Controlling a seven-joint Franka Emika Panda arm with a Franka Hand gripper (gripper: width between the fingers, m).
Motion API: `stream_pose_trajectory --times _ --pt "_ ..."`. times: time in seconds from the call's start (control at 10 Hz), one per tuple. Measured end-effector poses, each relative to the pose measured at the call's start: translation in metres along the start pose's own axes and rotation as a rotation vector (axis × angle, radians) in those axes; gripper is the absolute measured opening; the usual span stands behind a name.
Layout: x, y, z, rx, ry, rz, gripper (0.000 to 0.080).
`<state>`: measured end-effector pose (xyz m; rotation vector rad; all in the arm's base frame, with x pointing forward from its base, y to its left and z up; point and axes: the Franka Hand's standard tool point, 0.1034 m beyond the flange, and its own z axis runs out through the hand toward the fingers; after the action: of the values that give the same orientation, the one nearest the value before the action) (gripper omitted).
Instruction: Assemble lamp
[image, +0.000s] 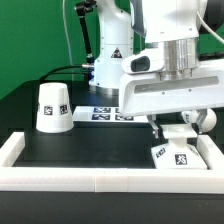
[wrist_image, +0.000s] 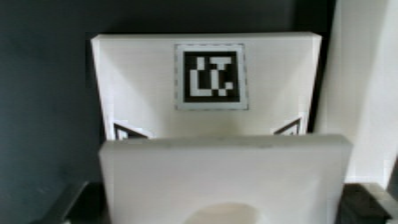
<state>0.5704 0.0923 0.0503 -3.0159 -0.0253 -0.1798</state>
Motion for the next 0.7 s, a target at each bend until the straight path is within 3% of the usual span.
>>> stream_pose_trajectory --times 0.7 --pt "0.027 -0.004 0.004 0.01 0.044 -0.021 0.0537"
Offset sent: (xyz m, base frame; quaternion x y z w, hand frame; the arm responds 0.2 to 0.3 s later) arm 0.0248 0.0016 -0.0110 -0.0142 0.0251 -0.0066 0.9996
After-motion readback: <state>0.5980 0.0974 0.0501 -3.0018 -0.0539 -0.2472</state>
